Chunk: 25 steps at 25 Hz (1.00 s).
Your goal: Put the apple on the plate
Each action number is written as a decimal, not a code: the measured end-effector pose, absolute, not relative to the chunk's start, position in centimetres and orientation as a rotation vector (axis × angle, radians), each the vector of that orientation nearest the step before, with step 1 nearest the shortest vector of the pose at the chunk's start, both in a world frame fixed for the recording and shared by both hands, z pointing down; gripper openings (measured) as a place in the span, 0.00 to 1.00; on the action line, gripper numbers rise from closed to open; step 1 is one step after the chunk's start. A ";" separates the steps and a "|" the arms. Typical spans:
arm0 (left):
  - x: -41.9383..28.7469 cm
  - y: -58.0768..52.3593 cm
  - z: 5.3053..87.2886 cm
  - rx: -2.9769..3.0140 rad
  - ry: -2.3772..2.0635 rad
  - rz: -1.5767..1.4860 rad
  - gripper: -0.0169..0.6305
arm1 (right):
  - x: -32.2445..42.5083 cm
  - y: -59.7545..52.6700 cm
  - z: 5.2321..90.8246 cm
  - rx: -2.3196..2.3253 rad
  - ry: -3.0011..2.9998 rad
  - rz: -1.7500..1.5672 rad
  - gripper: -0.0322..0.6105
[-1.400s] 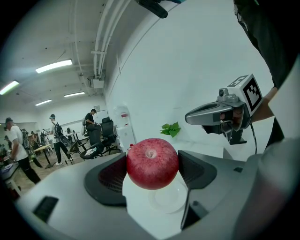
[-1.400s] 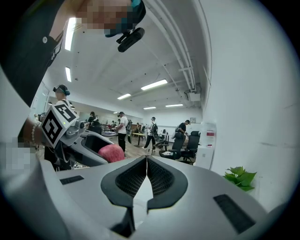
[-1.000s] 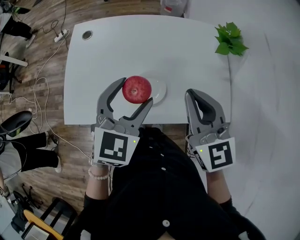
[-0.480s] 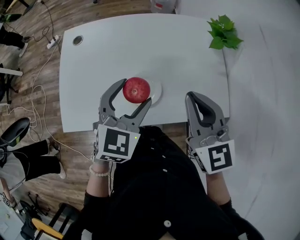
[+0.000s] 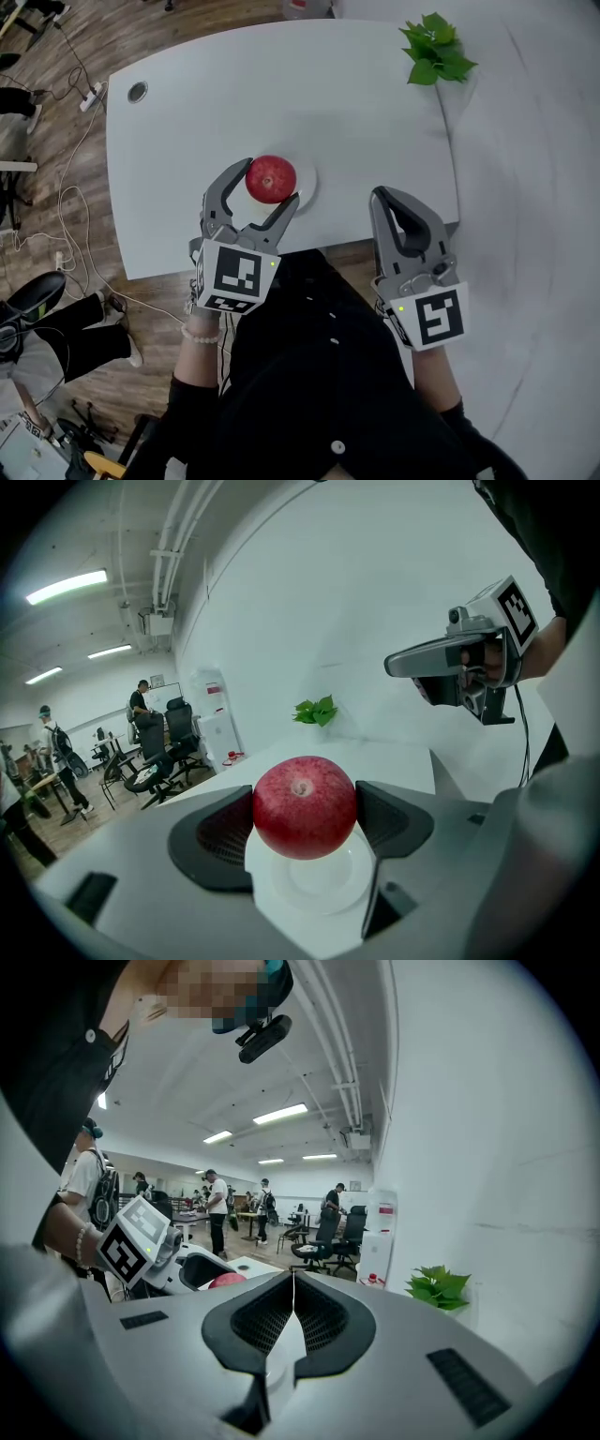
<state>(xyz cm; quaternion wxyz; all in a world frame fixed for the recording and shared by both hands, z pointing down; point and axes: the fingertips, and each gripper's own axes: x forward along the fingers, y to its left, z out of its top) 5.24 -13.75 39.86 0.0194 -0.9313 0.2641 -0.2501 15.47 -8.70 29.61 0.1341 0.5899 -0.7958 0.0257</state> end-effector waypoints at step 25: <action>7.8 -15.5 49.1 -2.890 0.636 -0.947 0.57 | 16.3 -7.2 32.1 1.765 -2.151 0.194 0.11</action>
